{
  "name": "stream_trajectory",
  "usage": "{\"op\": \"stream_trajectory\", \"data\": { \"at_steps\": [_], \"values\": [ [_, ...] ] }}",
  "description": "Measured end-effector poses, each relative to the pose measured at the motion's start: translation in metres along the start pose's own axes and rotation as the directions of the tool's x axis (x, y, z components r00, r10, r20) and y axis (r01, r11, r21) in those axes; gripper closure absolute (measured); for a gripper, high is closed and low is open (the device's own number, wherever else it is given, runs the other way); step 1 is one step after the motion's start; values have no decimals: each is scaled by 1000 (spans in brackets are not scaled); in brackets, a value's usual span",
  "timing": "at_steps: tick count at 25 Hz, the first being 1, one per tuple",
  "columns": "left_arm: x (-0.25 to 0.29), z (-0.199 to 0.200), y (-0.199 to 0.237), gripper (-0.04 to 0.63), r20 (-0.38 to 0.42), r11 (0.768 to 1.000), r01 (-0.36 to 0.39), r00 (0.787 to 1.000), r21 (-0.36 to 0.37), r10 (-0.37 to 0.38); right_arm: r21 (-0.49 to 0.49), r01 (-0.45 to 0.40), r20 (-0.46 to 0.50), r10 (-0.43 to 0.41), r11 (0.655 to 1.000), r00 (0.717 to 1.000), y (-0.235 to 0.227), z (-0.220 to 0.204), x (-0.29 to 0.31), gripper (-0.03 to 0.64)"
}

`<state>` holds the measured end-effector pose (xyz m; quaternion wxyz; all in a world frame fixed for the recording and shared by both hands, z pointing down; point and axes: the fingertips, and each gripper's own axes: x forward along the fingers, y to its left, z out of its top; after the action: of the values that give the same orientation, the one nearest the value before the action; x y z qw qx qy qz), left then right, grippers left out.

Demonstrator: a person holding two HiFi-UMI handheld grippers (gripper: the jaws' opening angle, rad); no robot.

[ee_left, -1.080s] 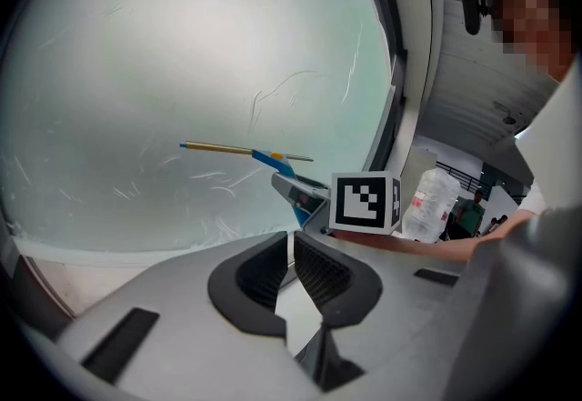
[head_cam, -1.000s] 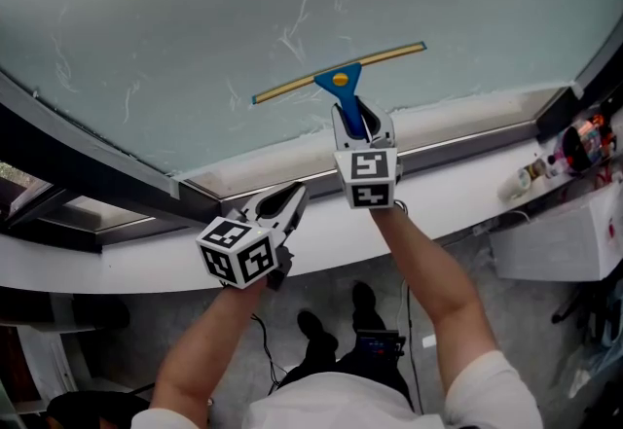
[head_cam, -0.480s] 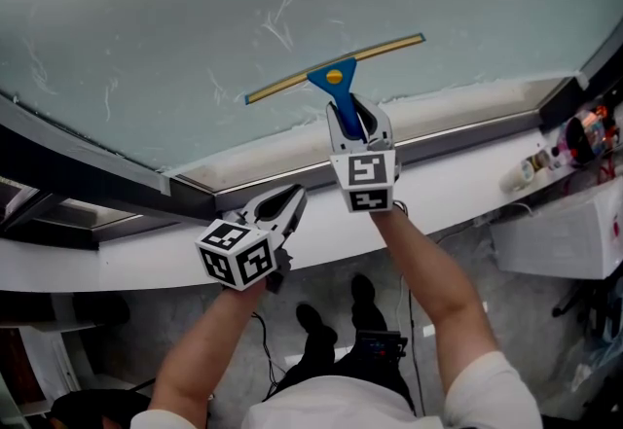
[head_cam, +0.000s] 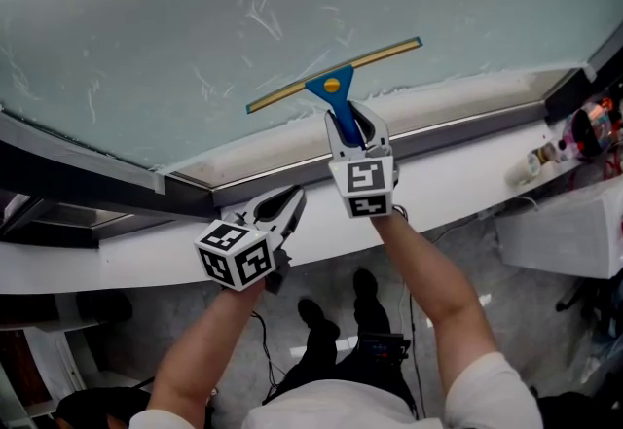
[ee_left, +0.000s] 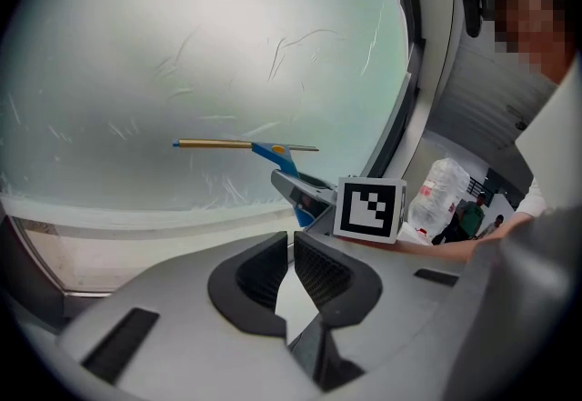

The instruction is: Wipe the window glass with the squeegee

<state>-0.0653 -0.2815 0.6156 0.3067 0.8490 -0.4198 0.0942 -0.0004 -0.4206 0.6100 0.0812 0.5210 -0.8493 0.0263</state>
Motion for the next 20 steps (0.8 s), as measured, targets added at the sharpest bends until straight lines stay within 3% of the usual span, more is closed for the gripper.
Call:
{"op": "stream_trajectory", "data": {
  "at_steps": [20],
  "values": [
    [26,-45,15,549,-78,999,-2,997,-36,-1,62,-48,-80,53,997,995,1,-81,11,469]
  ]
}}
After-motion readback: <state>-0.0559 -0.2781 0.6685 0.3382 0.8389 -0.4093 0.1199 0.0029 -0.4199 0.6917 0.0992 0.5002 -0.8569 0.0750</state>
